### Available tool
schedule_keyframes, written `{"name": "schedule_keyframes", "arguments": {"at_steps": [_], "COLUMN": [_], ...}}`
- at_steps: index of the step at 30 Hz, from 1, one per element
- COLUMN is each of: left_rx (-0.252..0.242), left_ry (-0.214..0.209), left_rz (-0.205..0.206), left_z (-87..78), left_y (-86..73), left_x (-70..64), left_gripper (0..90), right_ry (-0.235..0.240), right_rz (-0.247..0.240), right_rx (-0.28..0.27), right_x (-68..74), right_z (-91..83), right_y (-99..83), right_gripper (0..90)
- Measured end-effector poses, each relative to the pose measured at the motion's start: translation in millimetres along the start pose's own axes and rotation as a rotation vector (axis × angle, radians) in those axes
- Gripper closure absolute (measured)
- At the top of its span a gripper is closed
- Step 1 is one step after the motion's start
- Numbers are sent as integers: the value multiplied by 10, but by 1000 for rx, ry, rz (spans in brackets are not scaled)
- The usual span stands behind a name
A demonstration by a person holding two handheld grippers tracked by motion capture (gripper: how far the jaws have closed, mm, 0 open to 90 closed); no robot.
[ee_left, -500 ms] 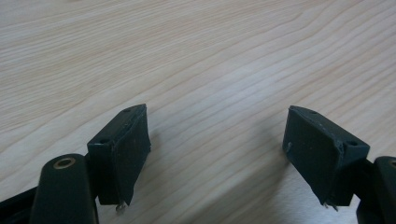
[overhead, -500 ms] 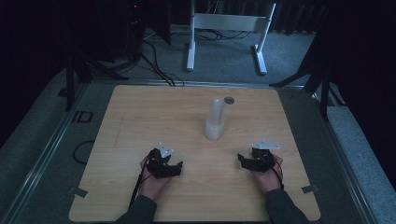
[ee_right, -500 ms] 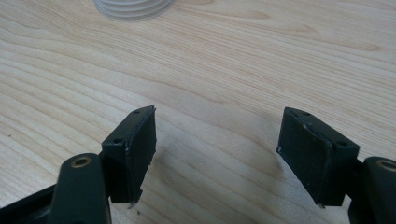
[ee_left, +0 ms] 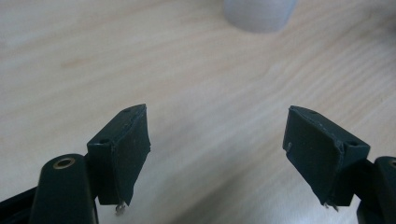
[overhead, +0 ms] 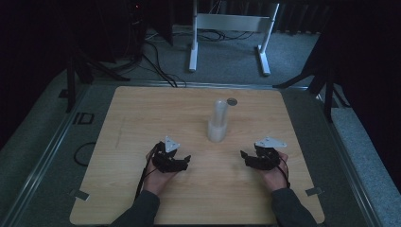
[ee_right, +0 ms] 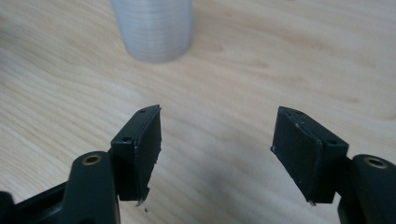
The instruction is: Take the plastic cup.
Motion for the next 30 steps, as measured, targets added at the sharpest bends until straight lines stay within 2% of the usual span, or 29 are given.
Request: {"name": "schedule_keyframes", "arguments": {"at_steps": [1, 2, 3, 5, 7, 8, 11, 17, 22, 24, 28, 29, 30], "left_rx": [-16, -16, -39, -52, -52, -72, -97, -107, -133, -145, -150, -158, -158], "left_ry": [-6, -6, -12, -19, -19, -24, -32, -37, -41, -45, -55, -59, -59], "left_rz": [5, 5, 8, 10, 10, 16, 19, 30, 57, 71, 74, 83, 83], "left_z": [6, 6, 11, 25, 25, 43, 66, 144, 195, 273, 309, 359, 359], "left_y": [88, 88, 176, 242, 242, 323, 421, 549, 686, 781, 814, 856, 856], "left_x": [-6, -6, -9, -6, -6, -2, -5, -26, -73, -100, -110, -134, -134], "left_gripper": [228, 228, 227, 228, 227, 227, 228, 228, 221, 210, 198, 189, 189], "right_ry": [0, 0, -2, 0, 2, 2, 20, 23, 35, 40, 43, 45, 45], "right_rz": [-10, -10, -21, -33, -34, -34, -29, -34, -32, -28, -31, -38, -38], "right_rx": [-4, -4, -11, -16, -17, -17, -37, -59, -72, -92, -102, -114, -114], "right_x": [-2, -2, 3, 8, 9, 9, 8, 0, -6, -23, -20, -21, -21], "right_z": [-5, -5, -15, -17, -15, -15, 3, 4, 1, -4, -9, -3, -3], "right_y": [35, 35, 104, 170, 193, 193, 342, 482, 549, 644, 694, 776, 776], "right_gripper": [330, 330, 332, 336, 336, 341, 345, 344, 343, 342, 339, 331, 331]}}
Point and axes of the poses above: each handheld gripper's, and its own axes: z roughly forward along the jaws, y roughly out of its top, x roughly to its left, the point moved 8 cm from there along z, roughly forward along the jaws, and after that the axes turned 2 degrees about -x, right-handed, at the moved point
